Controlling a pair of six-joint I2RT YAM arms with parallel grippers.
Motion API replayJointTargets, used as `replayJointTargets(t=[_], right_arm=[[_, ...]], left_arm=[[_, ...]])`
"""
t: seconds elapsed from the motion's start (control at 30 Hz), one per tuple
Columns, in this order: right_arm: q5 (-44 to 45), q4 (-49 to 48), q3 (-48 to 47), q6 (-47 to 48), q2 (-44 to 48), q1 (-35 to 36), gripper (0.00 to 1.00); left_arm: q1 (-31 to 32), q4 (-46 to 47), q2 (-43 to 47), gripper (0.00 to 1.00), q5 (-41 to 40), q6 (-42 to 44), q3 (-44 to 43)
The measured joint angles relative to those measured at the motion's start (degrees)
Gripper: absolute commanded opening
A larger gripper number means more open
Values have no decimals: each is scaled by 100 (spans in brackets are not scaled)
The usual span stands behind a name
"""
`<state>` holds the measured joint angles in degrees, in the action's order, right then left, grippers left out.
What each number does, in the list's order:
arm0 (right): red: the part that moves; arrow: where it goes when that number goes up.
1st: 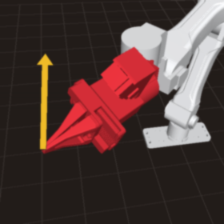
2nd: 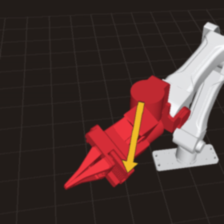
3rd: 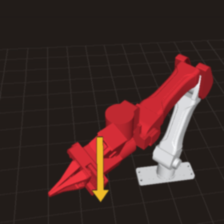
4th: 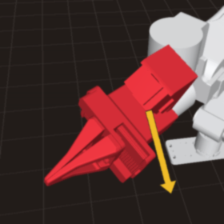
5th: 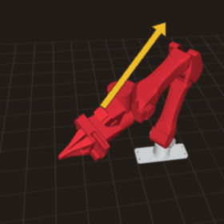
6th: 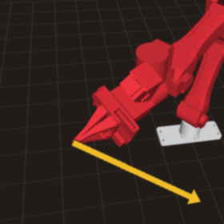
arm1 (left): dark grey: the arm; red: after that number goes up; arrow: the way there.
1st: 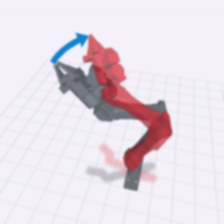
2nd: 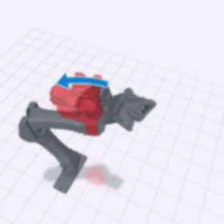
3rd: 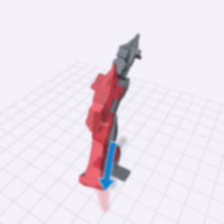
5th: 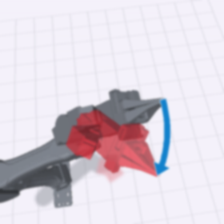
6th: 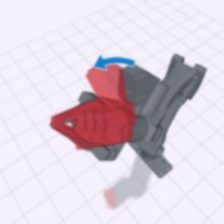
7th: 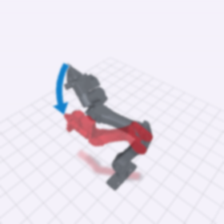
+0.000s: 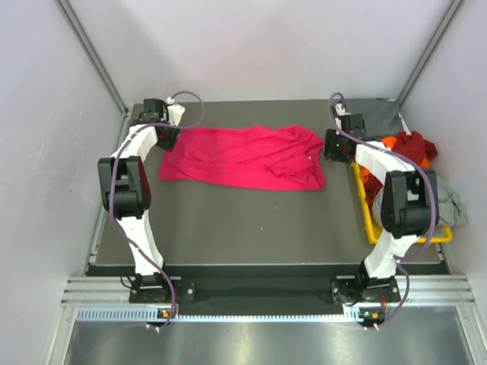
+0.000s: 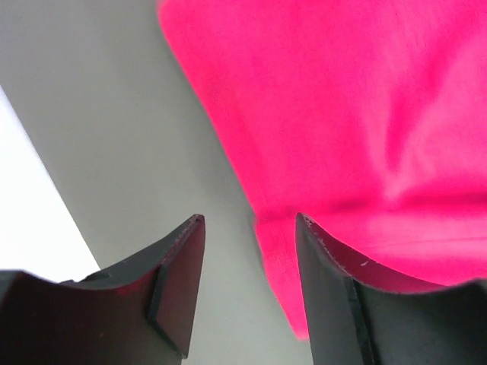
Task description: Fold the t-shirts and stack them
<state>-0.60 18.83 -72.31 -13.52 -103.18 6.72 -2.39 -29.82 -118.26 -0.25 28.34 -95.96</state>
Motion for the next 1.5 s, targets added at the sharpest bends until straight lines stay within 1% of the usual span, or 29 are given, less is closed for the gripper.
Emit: replayJointTargets(t=[0.07, 0.17, 0.27, 0.37, 0.43, 0.47, 0.5, 0.57, 0.6, 0.67, 0.7, 0.73, 0.8, 0.83, 0.87, 0.9, 1.03, 1.13, 1.27, 1.43, 1.47, 1.5], right_arm=[[11, 57, 466, -70, 514, 0, 60], [-146, 26, 1130, -181, 1158, 2, 61], [-442, -87, 1655, -308, 1408, 33, 61], [-691, -157, 1969, -374, 1379, 155, 61], [-835, -249, 2070, -439, 1329, 245, 59], [-905, -326, 2100, -472, 1285, 275, 56], [-994, -389, 2103, -507, 1220, 302, 49], [-1128, -562, 2103, -570, 1086, 310, 40], [-1152, -632, 2103, -610, 1016, 313, 30], [-1152, -713, 2103, -660, 887, 313, 23], [-1145, -732, 2103, -704, 833, 308, 16], [-1130, -739, 2103, -708, 807, 297, 13], [-1121, -748, 2103, -743, 774, 284, 6], [-1121, -750, 2100, -752, 774, 284, 5], [-1119, -750, 2100, -752, 774, 284, 4], [-1113, -745, 2100, -752, 774, 284, 0], [-1056, -601, 2107, -726, 855, 227, 0], [-979, -369, 2282, -704, 1209, 160, 0], [-964, -48, 2977, -765, 2173, 107, 0], [-1043, 516, 4059, -1167, 3593, 111, 0], [-1064, 629, 4253, -1272, 3882, 114, 0], [-1080, 782, 4406, -1381, 4153, 118, 3]], left_arm=[[-61, 28, 345, 51, 160, -13, 472], [-114, 96, 1115, 51, 479, 341, 1606], [-50, 125, 1714, 54, 634, 887, 2597], [28, 122, 1755, 56, 664, 1338, 2983], [35, 131, 1663, 57, 664, 1523, 3029], [33, 173, 1609, 57, 667, 1582, 3029], [28, 219, 1552, 57, 678, 1635, 3027], [37, 284, 1462, 57, 699, 1707, 2981], [48, 367, 1419, 57, 693, 1729, 2955], [74, 503, 1375, 55, 667, 1751, 2933], [94, 605, 1362, 52, 638, 1755, 2933], [109, 713, 1338, 42, 614, 1759, 2935], [131, 918, 1298, 17, 579, 1751, 2955], [140, 1016, 1270, 7, 577, 1746, 2988], [146, 1095, 1270, 0, 586, 1742, 3021], [149, 1152, 1270, 0, 588, 1777, 3071], [149, 1228, 1335, 0, 590, 1825, 3176], [85, 1088, 1639, 0, 592, 1980, 3484], [4, 352, 2356, 0, 540, 2367, 4015], [-4, -765, 3333, 0, 564, 2949, 4522], [-4, -992, 3491, 0, 566, 3062, 4599], [-4, -1207, 3615, 0, 568, 3156, 4651]])
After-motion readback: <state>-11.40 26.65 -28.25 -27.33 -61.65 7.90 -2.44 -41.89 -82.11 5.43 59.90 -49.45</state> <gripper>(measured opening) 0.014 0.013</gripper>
